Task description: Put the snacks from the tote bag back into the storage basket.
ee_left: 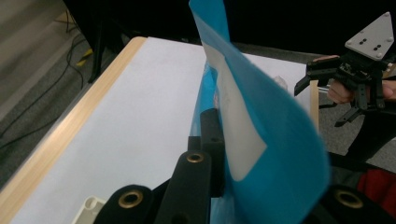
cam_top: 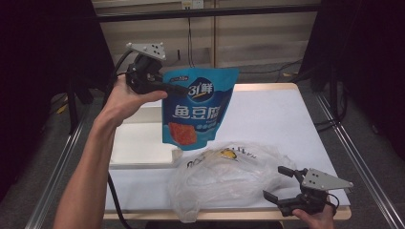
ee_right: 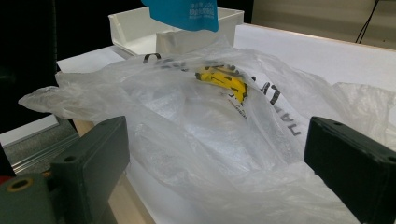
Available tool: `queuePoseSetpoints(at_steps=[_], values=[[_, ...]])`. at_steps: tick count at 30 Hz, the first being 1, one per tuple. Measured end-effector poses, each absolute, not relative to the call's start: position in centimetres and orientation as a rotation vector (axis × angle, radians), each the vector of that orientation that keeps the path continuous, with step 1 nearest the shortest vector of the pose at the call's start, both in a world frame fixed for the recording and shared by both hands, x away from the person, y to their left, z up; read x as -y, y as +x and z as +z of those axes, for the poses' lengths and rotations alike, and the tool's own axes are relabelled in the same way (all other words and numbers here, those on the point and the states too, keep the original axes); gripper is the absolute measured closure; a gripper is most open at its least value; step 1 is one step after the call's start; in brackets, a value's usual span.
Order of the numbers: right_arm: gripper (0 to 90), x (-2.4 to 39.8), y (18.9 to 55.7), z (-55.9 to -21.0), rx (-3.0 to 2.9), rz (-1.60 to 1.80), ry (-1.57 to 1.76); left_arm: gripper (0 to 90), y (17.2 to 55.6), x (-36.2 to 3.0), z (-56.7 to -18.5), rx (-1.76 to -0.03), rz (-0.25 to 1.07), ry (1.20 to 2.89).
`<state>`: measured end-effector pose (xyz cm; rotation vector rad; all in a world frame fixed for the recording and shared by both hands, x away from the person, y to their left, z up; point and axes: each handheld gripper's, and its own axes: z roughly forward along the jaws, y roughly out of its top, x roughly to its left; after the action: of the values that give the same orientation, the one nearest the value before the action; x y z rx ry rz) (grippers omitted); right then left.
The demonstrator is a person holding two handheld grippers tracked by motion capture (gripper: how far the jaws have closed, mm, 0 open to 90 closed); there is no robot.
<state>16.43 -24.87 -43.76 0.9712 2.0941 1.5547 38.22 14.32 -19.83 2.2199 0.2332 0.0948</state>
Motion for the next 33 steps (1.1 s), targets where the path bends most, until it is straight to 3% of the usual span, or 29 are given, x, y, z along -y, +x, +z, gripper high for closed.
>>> queuePoseSetpoints(at_steps=[33], values=[[6.1,24.8,16.7,-44.0,-2.095,1.557,0.980,90.0,39.9,-22.5,-19.7,-0.439,0.179,2.169]])
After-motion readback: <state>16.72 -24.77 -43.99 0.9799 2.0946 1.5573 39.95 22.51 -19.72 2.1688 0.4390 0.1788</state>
